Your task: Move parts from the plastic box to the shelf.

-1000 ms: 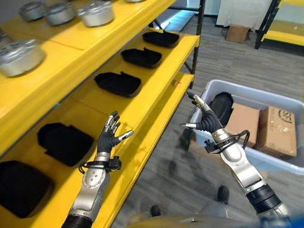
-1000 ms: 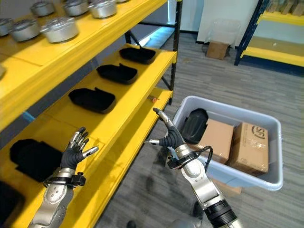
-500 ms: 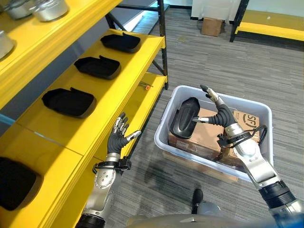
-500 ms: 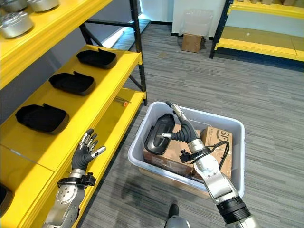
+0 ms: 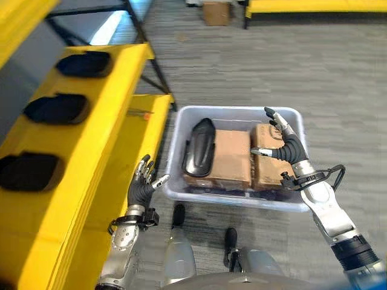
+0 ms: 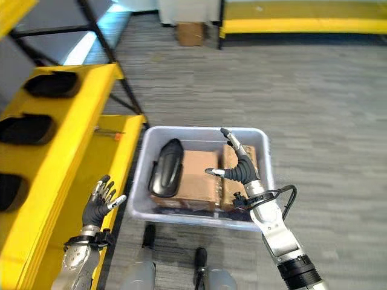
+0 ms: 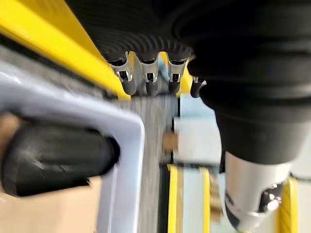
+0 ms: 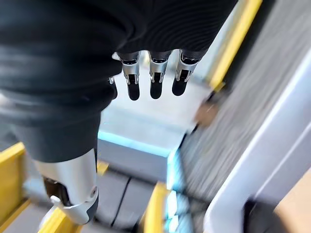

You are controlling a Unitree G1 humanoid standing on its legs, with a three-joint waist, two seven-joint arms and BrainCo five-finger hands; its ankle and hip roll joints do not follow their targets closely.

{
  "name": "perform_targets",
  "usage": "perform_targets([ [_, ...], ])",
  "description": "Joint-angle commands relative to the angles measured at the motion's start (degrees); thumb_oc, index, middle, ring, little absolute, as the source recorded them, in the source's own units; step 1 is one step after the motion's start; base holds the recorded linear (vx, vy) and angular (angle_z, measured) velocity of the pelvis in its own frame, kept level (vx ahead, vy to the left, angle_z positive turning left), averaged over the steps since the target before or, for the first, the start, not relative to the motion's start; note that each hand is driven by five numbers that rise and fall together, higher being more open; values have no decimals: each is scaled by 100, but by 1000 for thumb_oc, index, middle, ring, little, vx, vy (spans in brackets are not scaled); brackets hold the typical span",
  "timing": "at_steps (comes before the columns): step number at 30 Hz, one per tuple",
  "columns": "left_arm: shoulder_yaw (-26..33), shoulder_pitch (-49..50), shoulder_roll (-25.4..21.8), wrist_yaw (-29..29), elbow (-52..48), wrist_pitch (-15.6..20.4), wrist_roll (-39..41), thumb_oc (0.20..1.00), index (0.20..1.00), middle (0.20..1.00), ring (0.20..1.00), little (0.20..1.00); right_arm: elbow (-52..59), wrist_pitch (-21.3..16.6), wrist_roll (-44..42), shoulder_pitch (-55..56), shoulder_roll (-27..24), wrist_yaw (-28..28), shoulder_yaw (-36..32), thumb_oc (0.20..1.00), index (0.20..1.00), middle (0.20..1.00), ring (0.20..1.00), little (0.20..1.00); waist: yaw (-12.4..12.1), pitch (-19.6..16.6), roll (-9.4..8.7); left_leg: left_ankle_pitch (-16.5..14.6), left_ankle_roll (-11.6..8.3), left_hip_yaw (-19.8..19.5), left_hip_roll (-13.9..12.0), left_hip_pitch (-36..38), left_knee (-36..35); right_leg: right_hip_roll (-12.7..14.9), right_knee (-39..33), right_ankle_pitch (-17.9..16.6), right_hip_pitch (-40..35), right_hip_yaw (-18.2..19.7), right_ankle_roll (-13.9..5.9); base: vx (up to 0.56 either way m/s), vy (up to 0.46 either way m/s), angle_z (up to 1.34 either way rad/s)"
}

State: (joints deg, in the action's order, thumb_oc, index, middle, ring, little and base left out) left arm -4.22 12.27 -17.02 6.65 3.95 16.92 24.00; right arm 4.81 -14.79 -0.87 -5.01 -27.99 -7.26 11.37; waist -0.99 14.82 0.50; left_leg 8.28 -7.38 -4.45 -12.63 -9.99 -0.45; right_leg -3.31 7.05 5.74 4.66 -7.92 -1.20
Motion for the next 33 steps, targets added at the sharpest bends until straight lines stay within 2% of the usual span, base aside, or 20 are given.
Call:
perform_targets([
  [1,112,-70,-179,-3,-388,406,-122,1000,1000,1000,1000,1000,401,-349,-36,75,-135,-15,-189,1000,1000,1000,1000,1000,2,-248,84,244,-95,336,-326,430,-55,1248,-243,-464,-154,597,-581,195,282,-67],
  [4,165,-16,-255,9,-429,421,-180,1000,1000,1000,1000,1000,434,-299,-35,251,-105,33,-271,1000,1000,1000,1000,1000,52,-278,-1,-78,-21,482,-138,515,0,1569,-465,-615,-319,591,-740,116,196,-9],
  [5,164,-14,-258,10,-430,421,-181,1000,1000,1000,1000,1000,438,-297,-35,255,-102,34,-272,1000,1000,1000,1000,1000,47,-278,-15,-88,-12,491,-121,519,10,1586,-487,-625,-332,596,-750,71,182,-2],
  [8,286,-8,-396,97,-415,414,-264,1000,1000,1000,1000,1000,362,-217,-41,374,-58,110,-282,1000,1000,1000,1000,1000,73,-363,-188,-425,101,659,93,490,198,1894,-733,-886,-357,620,-920,81,181,5],
  [11,336,-5,-467,146,-452,411,-360,1000,1000,1000,1000,1000,366,-183,-35,416,-63,176,-292,1000,1000,1000,1000,1000,89,-418,-300,-552,143,709,171,501,233,1984,-768,-960,-345,613,-999,63,94,37],
  [17,277,-58,-541,135,-589,375,-579,1000,1000,1000,1000,1000,406,-161,-37,525,-21,224,-342,1000,1000,1000,1000,1000,127,-487,-417,-577,150,802,191,603,90,2023,-847,-1021,-346,604,-1071,36,28,4],
  [21,8,-516,-600,174,-695,403,-562,1000,1000,1000,1000,1000,467,-187,-10,455,-3,119,-281,1000,1000,1000,1000,1000,216,-420,-438,-474,87,897,130,602,-81,2000,-870,-1074,-172,638,-1091,-32,1,-9],
  [25,-355,-1197,-533,305,-783,500,-513,1000,1000,1000,1000,1000,547,-231,66,243,-49,-81,-262,1000,1000,1000,1000,1000,353,-140,-421,-404,5,950,69,352,-2,1976,-728,-1114,170,679,-1102,-127,0,-3],
  [27,-498,-1611,-519,495,-794,532,-531,1000,1000,1000,1000,1000,615,-256,55,20,-48,-242,-201,1000,1000,1000,1000,1000,432,95,-427,-382,-2,1018,96,176,51,1980,-662,-1187,446,768,-1124,-173,10,-7],
  [28,-600,-1979,-492,693,-768,594,-625,1000,1000,1000,1000,1000,680,-275,101,-163,-39,-416,-162,1000,1000,1000,1000,1000,460,338,-423,-388,-33,1061,102,-66,214,2014,-573,-1221,683,820,-1122,-163,2,-4],
  [30,-635,-2096,-468,772,-750,614,-659,1000,1000,1000,1000,1000,683,-285,126,-243,-36,-476,-150,1000,1000,1000,1000,1000,472,423,-409,-410,-42,1065,99,-159,297,2028,-526,-1228,776,835,-1121,-127,7,-10],
  [31,-715,-2342,-461,945,-805,665,-770,1000,1000,1000,1000,1000,688,-295,189,-443,-41,-602,-84,1000,1000,1000,1000,1000,495,620,-383,-431,-46,1087,114,-318,409,2060,-452,-1254,954,887,-1135,-115,1,-16],
  [33,-768,-2529,-436,1055,-847,694,-808,1000,1000,1000,1000,1000,683,-310,229,-585,-8,-720,-45,1000,1000,1000,1000,1000,527,745,-373,-440,-54,1111,132,-449,498,2067,-399,-1301,1100,942,-1135,-107,-7,-7],
])
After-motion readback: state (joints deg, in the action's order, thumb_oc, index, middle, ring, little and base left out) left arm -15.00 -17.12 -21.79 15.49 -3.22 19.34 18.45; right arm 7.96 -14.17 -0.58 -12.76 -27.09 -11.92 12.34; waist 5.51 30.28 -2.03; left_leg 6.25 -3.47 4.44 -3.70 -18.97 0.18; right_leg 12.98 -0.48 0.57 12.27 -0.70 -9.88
